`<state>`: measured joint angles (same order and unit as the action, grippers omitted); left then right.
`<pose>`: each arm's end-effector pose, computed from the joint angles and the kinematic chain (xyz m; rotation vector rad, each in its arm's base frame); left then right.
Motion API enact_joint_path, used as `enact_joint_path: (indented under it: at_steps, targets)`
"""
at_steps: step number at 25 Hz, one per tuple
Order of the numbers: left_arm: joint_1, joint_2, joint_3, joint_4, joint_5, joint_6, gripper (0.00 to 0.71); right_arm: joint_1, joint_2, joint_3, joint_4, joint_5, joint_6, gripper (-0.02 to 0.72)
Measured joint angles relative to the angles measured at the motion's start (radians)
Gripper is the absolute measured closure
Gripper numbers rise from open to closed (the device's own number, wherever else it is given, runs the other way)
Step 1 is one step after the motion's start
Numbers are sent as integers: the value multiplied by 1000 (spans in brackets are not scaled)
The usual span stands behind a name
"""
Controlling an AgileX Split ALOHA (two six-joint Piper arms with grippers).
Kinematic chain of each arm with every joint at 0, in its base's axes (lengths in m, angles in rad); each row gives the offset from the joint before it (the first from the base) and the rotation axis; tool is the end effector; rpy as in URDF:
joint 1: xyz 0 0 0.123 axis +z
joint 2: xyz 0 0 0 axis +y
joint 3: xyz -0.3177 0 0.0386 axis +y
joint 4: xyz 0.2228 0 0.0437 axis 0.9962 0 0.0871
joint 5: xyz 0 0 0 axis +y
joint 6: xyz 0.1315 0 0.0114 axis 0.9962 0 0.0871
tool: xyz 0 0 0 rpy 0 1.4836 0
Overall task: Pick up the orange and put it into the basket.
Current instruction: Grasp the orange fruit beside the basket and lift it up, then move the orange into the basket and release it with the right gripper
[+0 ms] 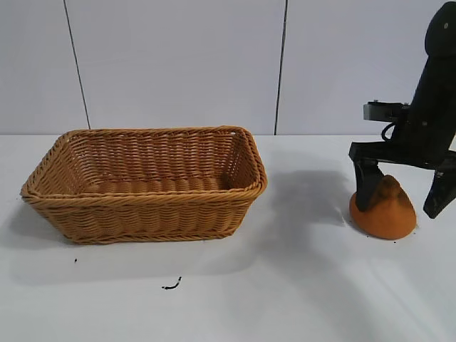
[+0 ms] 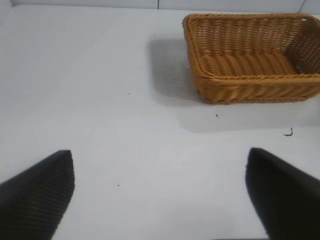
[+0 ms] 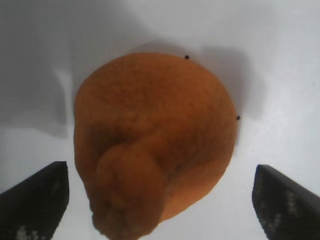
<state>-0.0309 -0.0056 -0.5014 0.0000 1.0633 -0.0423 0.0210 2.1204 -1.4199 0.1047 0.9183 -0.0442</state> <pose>-0.0267 0.0008 0.2464 -0.0116 2.0402 -0.0459 0.4025 0.0194 0.1321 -0.0050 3.0987 0.1302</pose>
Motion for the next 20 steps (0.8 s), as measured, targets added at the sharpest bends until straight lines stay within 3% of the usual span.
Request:
enact_joint_path:
  at_steps: [1,6,11,20]
  targets:
    - [0,0,0,0,0,0,44,0,0,-1,0,0,1,179]
    - [0,0,0,0,0,0,44,0,-19,-2,0,3,8,650]
    - [0,0,0,0,0,0,44,0,-74,-68,-5,48,8,671]
    - [0,0,0,0,0,0,44,0,-109,-417,0,226,13,671]
